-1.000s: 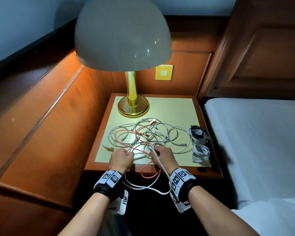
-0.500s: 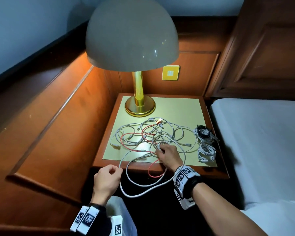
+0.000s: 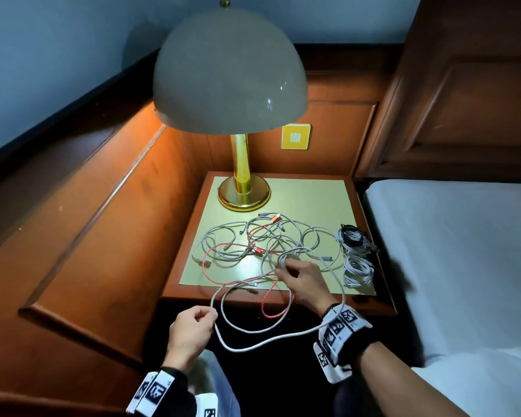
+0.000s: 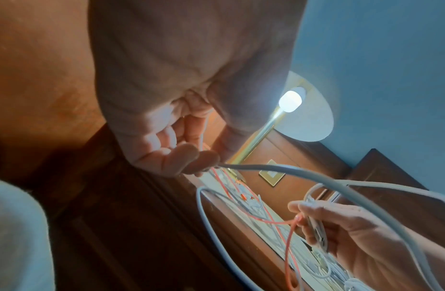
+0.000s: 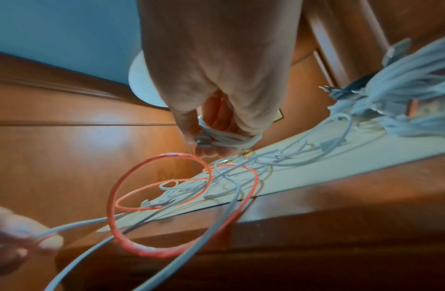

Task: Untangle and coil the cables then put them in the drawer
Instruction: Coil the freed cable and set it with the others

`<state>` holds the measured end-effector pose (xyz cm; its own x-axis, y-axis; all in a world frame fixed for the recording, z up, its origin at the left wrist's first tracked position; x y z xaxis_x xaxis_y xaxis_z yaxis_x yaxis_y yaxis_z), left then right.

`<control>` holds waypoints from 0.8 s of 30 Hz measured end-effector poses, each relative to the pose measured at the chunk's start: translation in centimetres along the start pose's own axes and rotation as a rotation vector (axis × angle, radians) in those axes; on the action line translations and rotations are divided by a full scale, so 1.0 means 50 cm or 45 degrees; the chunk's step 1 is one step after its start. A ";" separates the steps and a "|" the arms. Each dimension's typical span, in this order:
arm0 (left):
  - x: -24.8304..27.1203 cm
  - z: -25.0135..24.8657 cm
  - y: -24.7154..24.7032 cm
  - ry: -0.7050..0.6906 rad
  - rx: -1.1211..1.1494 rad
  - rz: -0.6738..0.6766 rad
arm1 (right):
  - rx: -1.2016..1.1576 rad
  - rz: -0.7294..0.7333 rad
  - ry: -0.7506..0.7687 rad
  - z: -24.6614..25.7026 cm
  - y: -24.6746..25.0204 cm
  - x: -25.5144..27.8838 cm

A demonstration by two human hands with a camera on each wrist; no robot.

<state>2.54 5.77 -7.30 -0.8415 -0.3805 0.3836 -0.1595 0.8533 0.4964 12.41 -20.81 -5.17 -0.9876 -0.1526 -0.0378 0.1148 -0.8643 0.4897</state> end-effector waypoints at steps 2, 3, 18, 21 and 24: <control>-0.009 -0.007 -0.018 -0.033 0.007 0.009 | 0.091 0.137 0.078 0.021 -0.030 0.008; -0.014 -0.015 -0.025 -0.051 0.010 0.007 | 0.120 0.165 0.119 0.030 -0.042 0.009; -0.136 -0.032 -0.009 0.007 0.234 -0.169 | 0.425 0.090 0.308 0.031 -0.111 -0.051; -0.124 -0.039 -0.016 -0.013 0.245 -0.175 | 0.564 0.145 0.289 0.025 -0.127 -0.064; -0.121 -0.043 -0.014 -0.057 0.245 -0.250 | 0.724 0.178 0.289 0.023 -0.144 -0.075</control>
<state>8.87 6.74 -8.29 -0.8059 -0.5331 0.2575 -0.4137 0.8183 0.3991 15.15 -13.49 -7.57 -0.9127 -0.3977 -0.0937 0.1042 -0.4483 0.8878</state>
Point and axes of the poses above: each hand's wrist, its own x-axis away from the middle knuckle, its own y-axis out of the back of the hand, z = x × y, the point moved 6 cm from there along -x, towards the middle knuckle, and after that the axes turned 2 degrees about y, right-handed, at the moved point
